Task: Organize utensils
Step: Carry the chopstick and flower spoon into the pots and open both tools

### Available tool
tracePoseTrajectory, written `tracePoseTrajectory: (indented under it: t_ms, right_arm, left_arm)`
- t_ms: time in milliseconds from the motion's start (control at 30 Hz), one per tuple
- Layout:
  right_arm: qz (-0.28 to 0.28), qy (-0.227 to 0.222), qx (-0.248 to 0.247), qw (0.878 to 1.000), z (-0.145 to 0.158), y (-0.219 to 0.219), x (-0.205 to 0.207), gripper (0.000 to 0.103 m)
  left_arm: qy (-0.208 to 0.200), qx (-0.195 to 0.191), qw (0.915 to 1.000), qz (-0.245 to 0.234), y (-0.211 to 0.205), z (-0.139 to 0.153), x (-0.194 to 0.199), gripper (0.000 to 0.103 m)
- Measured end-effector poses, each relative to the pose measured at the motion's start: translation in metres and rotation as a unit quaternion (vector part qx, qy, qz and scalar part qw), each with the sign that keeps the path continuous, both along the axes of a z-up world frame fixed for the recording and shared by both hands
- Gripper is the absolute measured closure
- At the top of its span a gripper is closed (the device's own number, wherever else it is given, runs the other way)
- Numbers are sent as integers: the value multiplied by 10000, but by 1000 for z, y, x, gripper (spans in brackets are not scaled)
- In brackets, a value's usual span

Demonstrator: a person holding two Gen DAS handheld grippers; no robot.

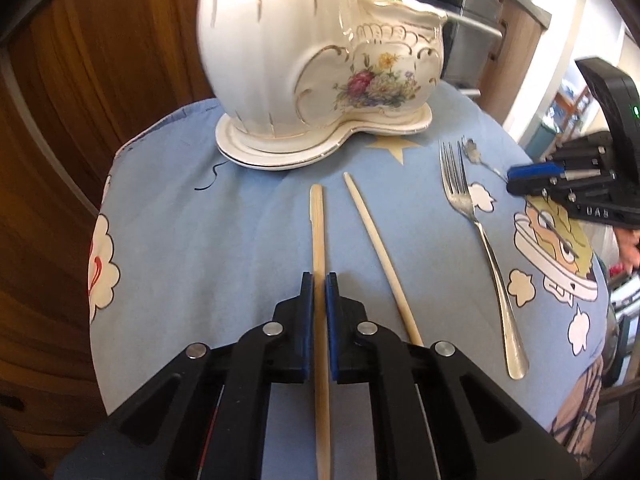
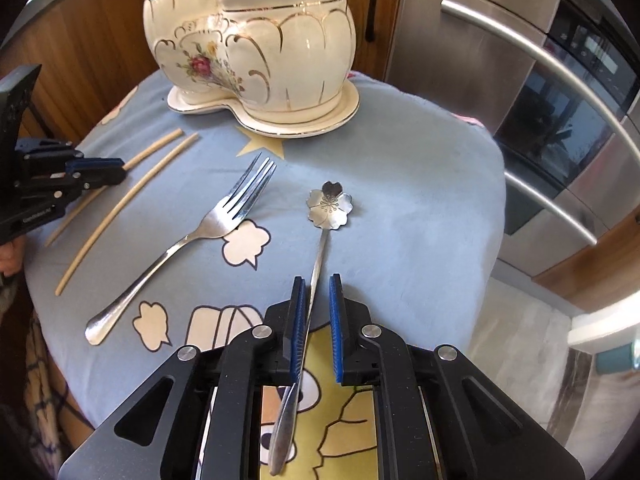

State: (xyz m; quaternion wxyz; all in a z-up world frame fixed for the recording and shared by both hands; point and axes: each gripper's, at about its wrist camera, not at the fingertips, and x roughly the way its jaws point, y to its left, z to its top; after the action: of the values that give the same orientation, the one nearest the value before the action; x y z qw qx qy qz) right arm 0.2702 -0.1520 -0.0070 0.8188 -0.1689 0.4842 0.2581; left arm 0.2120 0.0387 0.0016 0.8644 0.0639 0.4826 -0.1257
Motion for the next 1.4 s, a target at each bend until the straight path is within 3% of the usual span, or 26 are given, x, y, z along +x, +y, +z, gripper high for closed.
tracePoseTrajectory:
  t_ms: [100,333,533,700,833,1100,1400]
  right_arm:
    - [82,151,-136,9998,1,4,7,91]
    - [268,723,-252,9967,1,7,27,91]
    - [372,981,-470,9934,1,13,39,90]
    - [426,887,-566,9935,-1,15,33,91]
    - [305,766,-363,9959,0,11,25,95]
    - [12,522,126,9986,5,-6,18,99]
    - [-128,188,703,9973,28,-28,4,99]
  left_arm:
    - [307,241,9989,-247,-6,2,9,96]
    - [1123,411,9912,-568,-17,6,39,95]
    - [1324,635,9870,-654,-32,8,55,95]
    - [1279,635,9875,-670,-37,9,57,95]
    - [1131,509,9904,-612,-39,9,51,95]
    - [685,161,9969,-367,1,6,18,97]
    - [-57,-168,9998,-91,22,44,-12,97]
